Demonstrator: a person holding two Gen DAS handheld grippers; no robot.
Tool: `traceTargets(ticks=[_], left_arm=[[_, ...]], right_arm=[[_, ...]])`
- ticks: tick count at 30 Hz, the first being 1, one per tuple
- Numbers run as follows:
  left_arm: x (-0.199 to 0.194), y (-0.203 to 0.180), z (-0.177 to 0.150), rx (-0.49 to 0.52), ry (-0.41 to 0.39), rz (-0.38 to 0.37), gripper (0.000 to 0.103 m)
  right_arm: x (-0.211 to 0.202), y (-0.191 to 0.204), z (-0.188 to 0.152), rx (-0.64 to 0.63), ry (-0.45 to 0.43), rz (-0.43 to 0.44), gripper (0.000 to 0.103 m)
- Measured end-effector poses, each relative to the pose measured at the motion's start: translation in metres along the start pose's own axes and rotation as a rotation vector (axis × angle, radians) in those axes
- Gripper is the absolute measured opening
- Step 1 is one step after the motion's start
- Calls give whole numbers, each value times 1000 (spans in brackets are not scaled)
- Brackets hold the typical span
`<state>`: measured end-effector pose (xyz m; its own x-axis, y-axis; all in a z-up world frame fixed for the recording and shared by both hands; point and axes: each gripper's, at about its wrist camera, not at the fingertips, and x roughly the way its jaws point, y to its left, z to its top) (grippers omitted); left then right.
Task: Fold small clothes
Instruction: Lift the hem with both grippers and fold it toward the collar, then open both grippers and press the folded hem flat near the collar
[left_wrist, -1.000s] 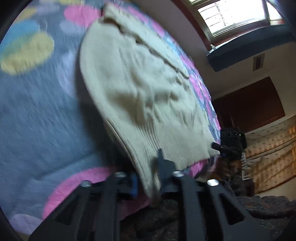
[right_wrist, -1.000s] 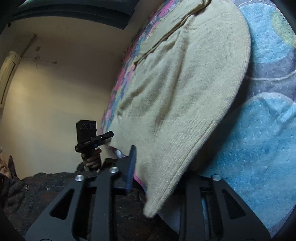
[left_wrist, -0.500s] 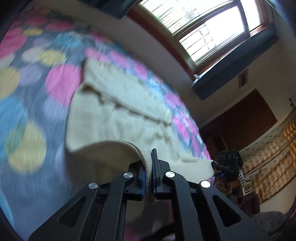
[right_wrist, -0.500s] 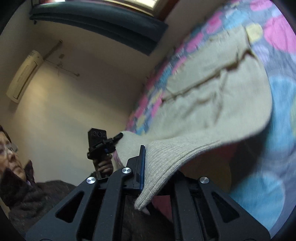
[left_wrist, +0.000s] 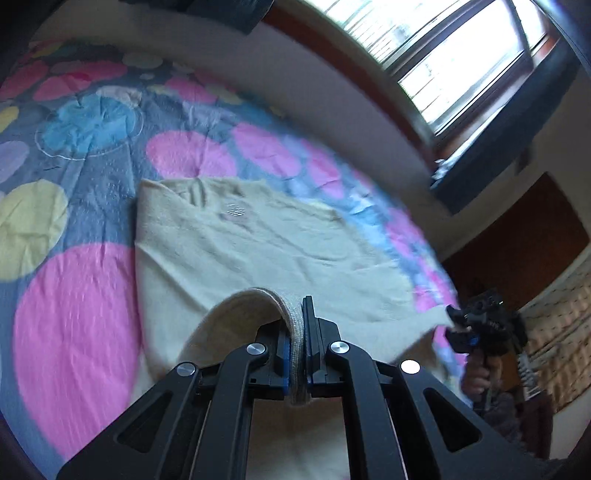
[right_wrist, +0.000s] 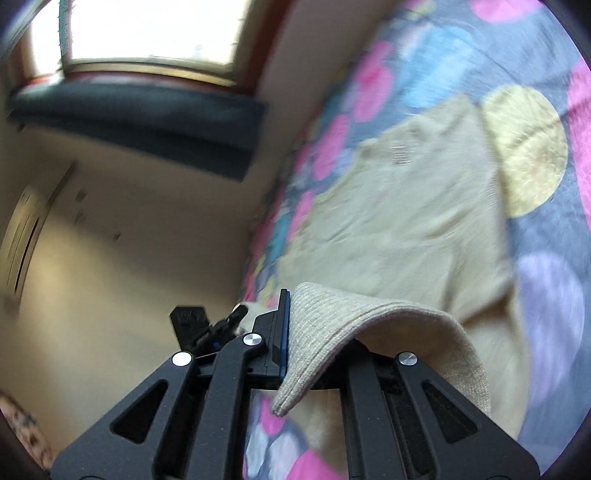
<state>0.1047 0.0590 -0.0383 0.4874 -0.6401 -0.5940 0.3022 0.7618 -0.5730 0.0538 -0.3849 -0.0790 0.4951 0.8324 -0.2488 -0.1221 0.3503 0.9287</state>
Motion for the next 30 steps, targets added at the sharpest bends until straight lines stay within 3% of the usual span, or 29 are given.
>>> traceTargets(ticks=[3, 6, 7, 10, 12, 15, 23, 27, 30], left_arm=[[23, 9, 8, 22, 40, 35, 7], [26, 11, 14, 40, 56, 43, 18], [23, 11, 16, 50, 48, 53, 27], [1, 4, 16, 121, -41, 82, 77], [-10, 1, 17, 206, -103, 133, 79], [-6, 4, 19, 265, -78, 189, 83], [31, 11, 24, 277, 53, 209, 87], [46, 14, 26, 272, 99, 203, 87], [57, 14, 32, 260, 149, 146, 87]], right_arm=[[13, -29, 15, 67, 12, -52, 9], [21, -45, 22, 106, 28, -74, 13], [20, -46, 23, 113, 32, -56, 17], [8, -34, 24, 59, 22, -32, 33], [-2, -23, 27, -15, 2, -73, 37], [-7, -16, 36, -92, -16, -166, 42], [12, -26, 54, -144, 14, -301, 43], [18, -29, 53, -153, 26, -308, 44], [21, -30, 53, -154, 28, -303, 47]])
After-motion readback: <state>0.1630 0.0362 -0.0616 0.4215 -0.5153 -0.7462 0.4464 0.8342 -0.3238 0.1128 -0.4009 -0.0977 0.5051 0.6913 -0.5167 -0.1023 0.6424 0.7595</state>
